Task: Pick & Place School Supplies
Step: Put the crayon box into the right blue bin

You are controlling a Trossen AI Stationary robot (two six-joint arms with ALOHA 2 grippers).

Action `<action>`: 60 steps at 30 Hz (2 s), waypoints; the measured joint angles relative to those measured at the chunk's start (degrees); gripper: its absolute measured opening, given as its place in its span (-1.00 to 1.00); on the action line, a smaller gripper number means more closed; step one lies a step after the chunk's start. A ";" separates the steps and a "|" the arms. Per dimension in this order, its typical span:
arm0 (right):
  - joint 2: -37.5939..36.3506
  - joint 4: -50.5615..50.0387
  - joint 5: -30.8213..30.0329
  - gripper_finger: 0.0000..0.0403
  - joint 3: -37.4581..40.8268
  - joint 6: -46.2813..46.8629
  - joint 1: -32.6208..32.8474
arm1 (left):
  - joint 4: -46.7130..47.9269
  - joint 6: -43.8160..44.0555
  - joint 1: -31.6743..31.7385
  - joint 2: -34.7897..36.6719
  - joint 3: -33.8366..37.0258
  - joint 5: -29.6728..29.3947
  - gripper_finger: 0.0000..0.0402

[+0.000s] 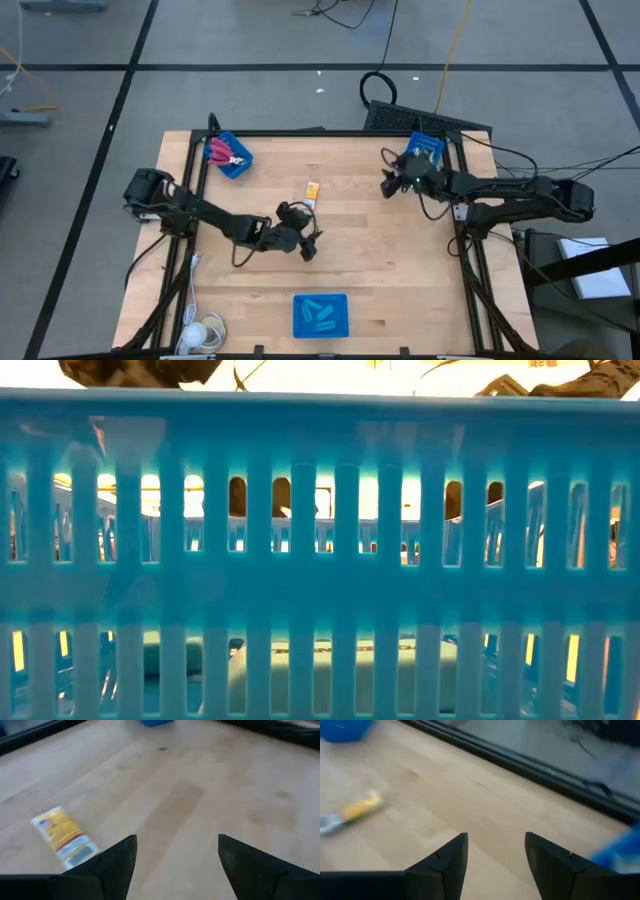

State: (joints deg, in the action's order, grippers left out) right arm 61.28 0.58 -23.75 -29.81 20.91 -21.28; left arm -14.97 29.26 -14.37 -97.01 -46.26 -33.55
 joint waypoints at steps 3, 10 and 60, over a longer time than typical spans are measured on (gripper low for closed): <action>0.00 9.16 0.04 -0.09 2.20 -4.44 3.68 | 0.86 1.62 3.26 -2.31 0.00 -0.86 0.41; 0.00 33.16 0.07 -0.14 8.90 -9.79 10.80 | 4.93 10.37 12.02 -6.17 0.02 4.33 0.41; 0.00 36.41 -0.39 -0.21 14.44 -11.12 11.96 | 6.00 0.80 20.30 -7.67 -0.02 10.19 -0.18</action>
State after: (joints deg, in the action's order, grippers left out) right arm 61.28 36.99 -24.14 -15.38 9.79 -9.32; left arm -8.97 30.06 5.93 -104.68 -46.28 -23.37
